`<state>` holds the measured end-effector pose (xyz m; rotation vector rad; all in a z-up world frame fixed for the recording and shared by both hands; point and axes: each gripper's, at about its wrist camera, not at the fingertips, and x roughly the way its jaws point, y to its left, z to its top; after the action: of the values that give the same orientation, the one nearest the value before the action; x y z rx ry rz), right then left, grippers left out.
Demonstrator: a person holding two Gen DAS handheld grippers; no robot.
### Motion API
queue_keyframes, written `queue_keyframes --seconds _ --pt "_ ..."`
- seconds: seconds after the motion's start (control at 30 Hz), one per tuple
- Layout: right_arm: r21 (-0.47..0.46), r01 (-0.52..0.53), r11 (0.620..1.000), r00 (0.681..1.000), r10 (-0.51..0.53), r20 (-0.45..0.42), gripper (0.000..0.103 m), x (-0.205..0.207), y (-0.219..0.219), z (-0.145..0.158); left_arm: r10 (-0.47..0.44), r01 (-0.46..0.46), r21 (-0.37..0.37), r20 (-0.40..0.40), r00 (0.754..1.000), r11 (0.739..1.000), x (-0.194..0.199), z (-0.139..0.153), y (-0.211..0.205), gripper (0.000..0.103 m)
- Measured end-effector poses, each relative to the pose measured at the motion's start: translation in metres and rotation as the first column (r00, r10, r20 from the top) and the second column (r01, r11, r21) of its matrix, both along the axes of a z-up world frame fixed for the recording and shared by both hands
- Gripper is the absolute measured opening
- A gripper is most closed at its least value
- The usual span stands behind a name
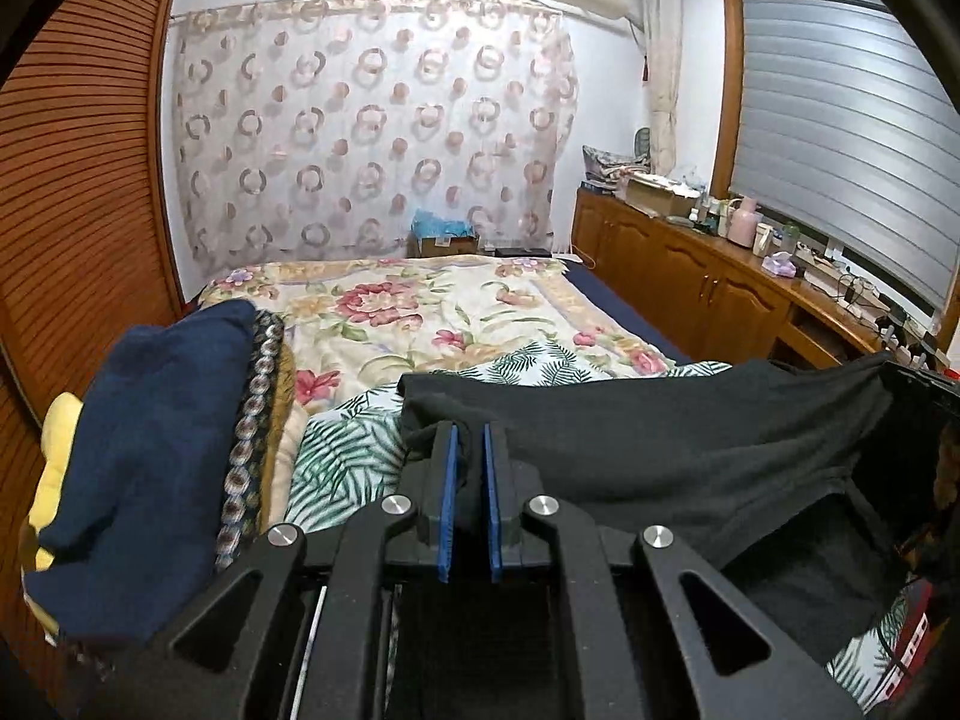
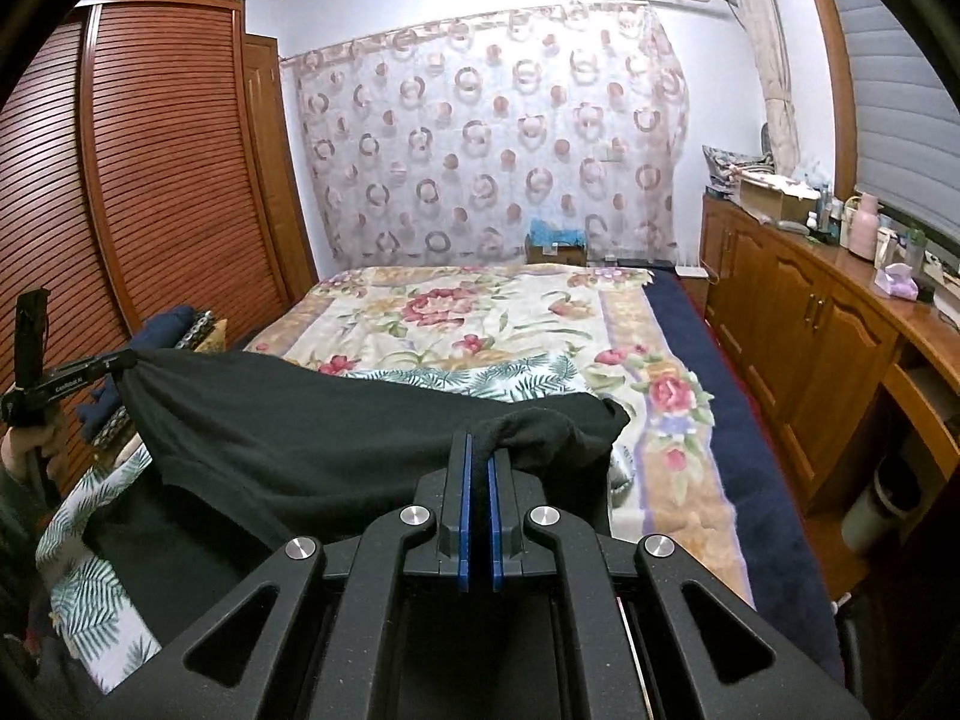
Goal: Fold small clothes
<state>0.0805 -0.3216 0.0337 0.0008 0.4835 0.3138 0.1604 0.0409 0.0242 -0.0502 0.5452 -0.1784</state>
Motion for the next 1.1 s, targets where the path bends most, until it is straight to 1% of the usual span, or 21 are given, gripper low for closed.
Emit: queue_keyframes --seconds 0.27,0.4,0.47,0.67,0.73,0.8,0.9,0.97,1.03,1.07,1.1 --pt "-0.011 -0.009 1.000 1.000 0.009 -0.004 0.004 -0.052 -0.009 -0.011 0.006 -0.006 -0.001 0.020 1.000 1.000 -0.049 -0.006 0.003 0.009" --pt "-0.023 -0.020 1.000 1.000 0.020 0.004 0.004 -0.074 -0.008 -0.002 0.012 -0.012 0.001 0.033 0.999 1.000 -0.071 -0.006 0.004 0.009" --pt "-0.028 -0.028 0.999 1.000 0.028 -0.002 0.004 -0.083 -0.009 -0.002 0.020 -0.020 0.000 0.033 0.999 1.000 -0.080 -0.007 0.006 0.009" --pt "-0.039 -0.033 0.999 0.998 0.031 -0.049 0.004 -0.096 -0.013 -0.010 0.018 -0.018 0.012 -0.010 1.000 1.000 -0.097 -0.026 0.008 0.009" --pt "-0.033 -0.032 0.999 0.997 0.030 -0.072 0.004 -0.092 -0.013 -0.008 0.023 -0.023 0.001 -0.027 0.999 1.000 -0.099 -0.033 0.010 0.009" --pt "-0.029 -0.035 0.999 0.993 0.031 -0.112 0.004 -0.091 -0.014 -0.014 0.020 -0.020 -0.001 -0.053 0.998 1.000 -0.101 -0.042 0.012 0.009" --pt "-0.040 -0.036 0.999 0.987 0.029 -0.157 0.004 -0.089 -0.015 -0.024 0.032 -0.029 0.036 -0.091 0.995 0.999 -0.099 -0.057 0.009 0.009" --pt "-0.077 -0.035 0.996 0.983 0.021 -0.184 0.004 -0.085 -0.010 -0.028 0.034 -0.026 0.066 -0.120 0.992 0.997 -0.099 -0.067 0.005 0.009" --pt "-0.119 -0.038 0.992 0.981 0.015 -0.191 0.004 -0.081 -0.005 -0.027 0.022 -0.014 0.068 -0.132 0.991 0.998 -0.102 -0.072 0.004 0.013" --pt "-0.125 -0.042 0.991 0.981 0.017 -0.193 0.004 -0.078 -0.003 -0.024 0.022 -0.013 0.070 -0.138 0.990 0.997 -0.103 -0.074 0.004 0.015" --pt "-0.127 -0.047 0.991 0.981 0.021 -0.193 0.008 -0.076 -0.001 -0.020 0.028 -0.018 0.076 -0.142 0.989 0.997 -0.105 -0.076 0.004 0.020"
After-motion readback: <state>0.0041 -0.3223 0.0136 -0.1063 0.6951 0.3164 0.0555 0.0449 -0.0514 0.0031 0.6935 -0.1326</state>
